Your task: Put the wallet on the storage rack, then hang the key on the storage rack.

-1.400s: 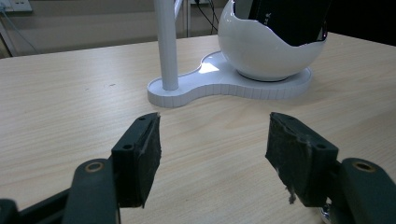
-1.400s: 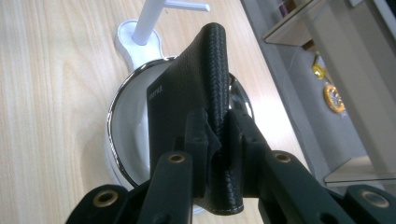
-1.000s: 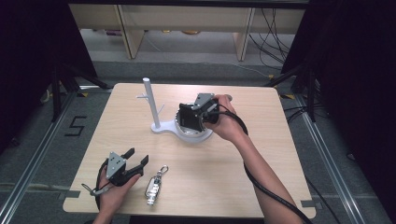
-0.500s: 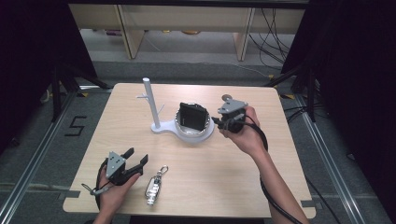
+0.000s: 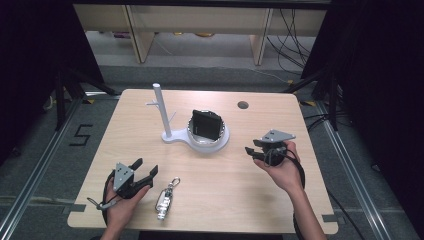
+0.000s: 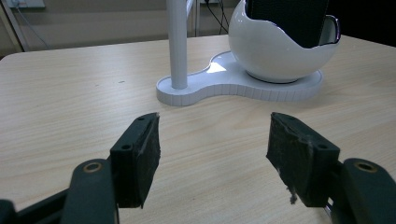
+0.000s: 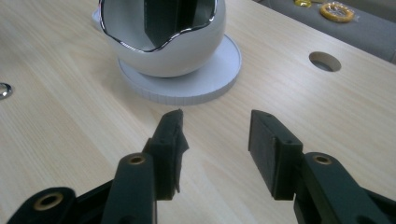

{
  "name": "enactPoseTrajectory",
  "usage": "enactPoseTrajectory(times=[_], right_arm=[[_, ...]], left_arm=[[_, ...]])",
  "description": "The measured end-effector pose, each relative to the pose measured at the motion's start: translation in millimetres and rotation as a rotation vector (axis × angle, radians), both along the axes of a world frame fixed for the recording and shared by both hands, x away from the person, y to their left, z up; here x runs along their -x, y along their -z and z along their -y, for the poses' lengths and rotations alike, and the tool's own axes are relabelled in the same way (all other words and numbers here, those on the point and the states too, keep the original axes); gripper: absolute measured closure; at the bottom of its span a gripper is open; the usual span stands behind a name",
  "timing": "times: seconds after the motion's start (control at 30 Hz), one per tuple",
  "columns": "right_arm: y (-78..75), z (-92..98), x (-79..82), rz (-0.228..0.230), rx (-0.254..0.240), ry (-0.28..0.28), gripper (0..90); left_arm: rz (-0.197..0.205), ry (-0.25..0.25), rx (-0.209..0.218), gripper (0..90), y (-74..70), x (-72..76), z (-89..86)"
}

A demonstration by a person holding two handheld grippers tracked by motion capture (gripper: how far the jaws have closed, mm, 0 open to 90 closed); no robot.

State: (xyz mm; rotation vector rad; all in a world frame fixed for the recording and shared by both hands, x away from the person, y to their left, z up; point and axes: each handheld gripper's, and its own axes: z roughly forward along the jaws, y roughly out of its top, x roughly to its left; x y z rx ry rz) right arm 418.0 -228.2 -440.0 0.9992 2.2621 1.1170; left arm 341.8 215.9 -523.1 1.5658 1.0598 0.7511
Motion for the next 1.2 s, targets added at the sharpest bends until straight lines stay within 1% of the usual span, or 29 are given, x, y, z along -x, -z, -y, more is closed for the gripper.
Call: enactPoseTrajectory(times=[0.03, 0.07, 0.1, 0.13, 0.2, 0.23, 0.27, 0.4, 0.43, 0.5, 0.57, 0.6, 0.63, 0.67, 0.7, 0.73, 0.77, 0.8, 0.83, 0.9, 0.93, 0.97, 1.0, 1.03, 1.07, 1.1, 1.13, 1.17, 1.2], right_arm=[[1.5, 2.3, 1.7, 0.002, 0.006, 0.005, 56.7], [2.0, 4.6, 2.8, -0.007, 0.008, 0.007, 56.3], [1.7, 6.1, 3.8, -0.023, 0.001, 0.017, 56.1], [1.7, 8.3, 4.3, -0.024, -0.013, 0.027, 55.5], [1.4, 12.6, 3.8, -0.030, -0.022, 0.040, 54.6], [1.0, 13.6, 4.3, -0.044, -0.028, 0.049, 54.5], [1.0, 15.2, 3.6, -0.043, -0.037, 0.058, 54.4], [3.9, 19.2, 1.1, -0.069, -0.021, 0.051, 54.6], [4.4, 19.7, 1.2, -0.074, -0.017, 0.052, 54.7], [5.9, 19.7, 1.8, -0.081, -0.023, 0.049, 54.8], [5.7, 19.7, 2.6, -0.088, -0.022, 0.054, 54.7], [4.7, 18.7, 3.7, -0.114, -0.018, 0.060, 54.7], [4.7, 19.0, 3.0, -0.111, -0.016, 0.054, 54.8], [4.5, 18.8, 3.3, -0.104, -0.020, 0.061, 54.7], [4.9, 18.5, 3.7, -0.102, -0.022, 0.061, 54.7], [6.4, 20.2, 1.3, -0.081, -0.002, 0.027, 54.7], [6.6, 20.1, 2.0, -0.084, 0.010, 0.030, 54.7], [5.8, 19.5, 4.1, -0.106, 0.005, 0.045, 54.7], [7.3, 18.9, 5.7, -0.097, -0.005, 0.058, 54.7], [7.1, 19.2, 5.9, -0.098, -0.004, 0.052, 54.6], [5.9, 20.8, 4.7, -0.096, 0.014, 0.041, 54.6], [5.1, 20.6, 4.3, -0.110, 0.000, 0.043, 54.5], [5.6, 20.1, 4.9, -0.110, -0.012, 0.060, 54.5], [5.1, 20.5, 4.8, -0.118, -0.002, 0.055, 54.5], [7.4, 20.8, 3.6, -0.098, 0.002, 0.040, 54.4], [7.5, 20.8, 3.6, -0.109, 0.010, 0.037, 54.4], [8.6, 20.2, 4.1, -0.110, 0.003, 0.044, 54.4], [9.0, 19.8, 4.2, -0.118, 0.003, 0.043, 54.4], [8.7, 19.5, 4.5, -0.133, 0.006, 0.043, 54.3]], left_arm=[[-0.002, 0.002, -0.002, 33.9, -0.1, 0.2, 0.3], [-0.001, 0.006, -0.005, 33.9, -0.1, 0.1, 0.5], [0.001, 0.011, -0.008, 33.9, -0.1, 0.0, 0.6], [0.006, 0.011, -0.005, 33.9, 0.2, 0.0, 1.1], [0.012, 0.007, 0.003, 33.8, 0.5, 0.1, 1.2], [0.002, 0.004, -0.004, 33.8, -0.1, 0.5, 0.6], [0.002, 0.002, 0.000, 33.7, -0.1, 0.7, 0.2], [0.008, -0.002, 0.017, 33.3, 0.6, -0.4, -0.6], [-0.002, -0.004, 0.009, 33.4, 0.1, 0.1, -0.6], [-0.008, 0.005, -0.001, 33.8, -0.1, -0.3, 0.2], [-0.010, 0.020, -0.007, 38.7, -0.2, -0.2, 1.0], [-0.013, 0.020, -0.005, 40.7, -0.2, 0.2, 1.3], [-0.017, 0.030, -0.008, 41.6, -0.3, 0.3, 1.5], [-0.023, 0.038, -0.005, 42.2, -0.3, 0.5, 1.8], [-0.036, 0.048, 0.002, 43.2, -0.4, 0.8, 2.1], [-0.045, 0.065, 0.009, 44.4, -0.1, 0.5, 2.2], [-0.072, 0.079, 0.009, 46.2, -0.9, 0.2, 2.6], [-0.108, 0.095, 0.008, 47.8, -3.8, 0.2, 3.9], [-0.125, 0.106, -0.001, 48.7, -6.3, 0.0, 4.4], [-0.177, 0.130, -0.027, 49.4, -14.7, -0.8, 7.0], [-0.209, 0.149, -0.050, 49.5, -18.9, -2.3, 8.0], [-0.257, 0.169, -0.062, 49.2, -22.9, -4.3, 9.5], [-0.298, 0.191, -0.081, 48.9, -26.3, -6.3, 10.8], [-0.319, 0.212, -0.100, 49.0, -29.8, -8.8, 12.6], [-0.343, 0.222, -0.137, 49.1, -32.8, -10.0, 12.6], [-0.365, 0.236, -0.148, 49.0, -34.9, -11.8, 14.4], [-0.387, 0.252, -0.167, 49.0, -37.2, -13.7, 15.3], [-0.421, 0.269, -0.181, 48.9, -40.4, -16.2, 17.0], [-0.447, 0.288, -0.208, 48.4, -43.2, -18.2, 17.0]])
